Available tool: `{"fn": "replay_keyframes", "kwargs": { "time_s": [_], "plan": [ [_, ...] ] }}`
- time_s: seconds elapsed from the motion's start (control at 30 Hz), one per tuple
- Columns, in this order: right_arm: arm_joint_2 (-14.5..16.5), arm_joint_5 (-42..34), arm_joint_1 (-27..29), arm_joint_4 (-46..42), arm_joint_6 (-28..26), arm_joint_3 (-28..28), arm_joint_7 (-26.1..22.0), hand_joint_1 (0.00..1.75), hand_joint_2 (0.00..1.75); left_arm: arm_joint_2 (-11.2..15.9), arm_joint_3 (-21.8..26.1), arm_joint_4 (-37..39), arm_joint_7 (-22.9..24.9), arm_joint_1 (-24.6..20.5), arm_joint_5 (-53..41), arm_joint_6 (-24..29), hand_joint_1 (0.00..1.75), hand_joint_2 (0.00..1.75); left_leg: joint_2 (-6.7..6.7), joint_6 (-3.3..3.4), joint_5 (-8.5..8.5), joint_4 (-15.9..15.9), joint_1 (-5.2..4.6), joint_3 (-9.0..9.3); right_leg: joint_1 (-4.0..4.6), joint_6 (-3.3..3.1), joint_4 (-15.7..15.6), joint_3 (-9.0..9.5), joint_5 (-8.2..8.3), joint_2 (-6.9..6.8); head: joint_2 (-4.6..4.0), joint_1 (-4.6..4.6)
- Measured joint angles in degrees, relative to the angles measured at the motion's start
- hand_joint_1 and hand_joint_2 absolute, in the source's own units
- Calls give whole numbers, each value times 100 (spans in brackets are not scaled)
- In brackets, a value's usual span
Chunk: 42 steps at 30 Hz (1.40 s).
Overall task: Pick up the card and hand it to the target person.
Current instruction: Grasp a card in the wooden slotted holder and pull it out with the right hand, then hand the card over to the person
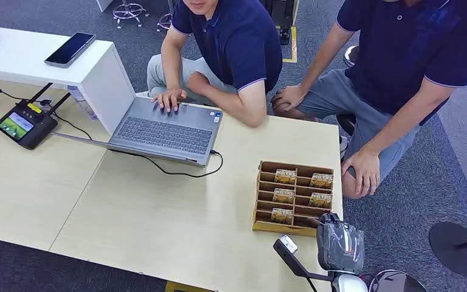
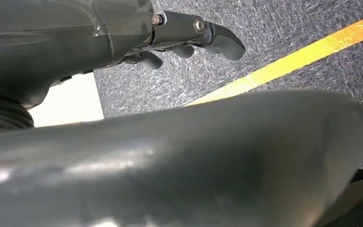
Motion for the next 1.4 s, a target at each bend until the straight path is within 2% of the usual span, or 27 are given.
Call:
{"fn": "replay_keyframes", "kwargs": {
  "time_s": [0.27,0.4,0.63,0.87,1.1,1.4],
  "plan": [
    [0,-19,7,0,-48,0,0,175,175,0,-5,0,90,0,-37,103,0,175,0,0,0,0,0,0,0,0,0,0,0,0,0,0],
    [-3,-42,21,0,-90,-2,0,175,175,0,-15,0,-10,-1,-9,210,0,175,0,0,0,0,0,0,0,0,0,0,0,0,0,0],
    [-41,46,58,-91,-160,-67,1,175,175,0,-35,0,-49,-1,0,134,0,175,0,0,0,0,0,-1,0,0,0,0,0,0,0,0],
    [-254,456,91,-1021,-95,-627,10,175,175,0,-38,0,-103,-60,2,76,0,175,0,0,0,1,-1,0,-1,1,0,2,1,0,0,-1],
    [-354,533,91,-1949,-131,-1042,9,175,175,-13,-37,0,-114,-123,2,60,0,175,0,0,0,0,-1,0,0,1,0,1,1,0,0,-1],
    [-348,35,-24,-2315,-296,-1134,-139,175,175,-15,-44,0,-68,-149,-27,-3,0,175,0,0,0,0,-1,-1,-1,1,0,2,1,-3,0,1]
  ]
}}
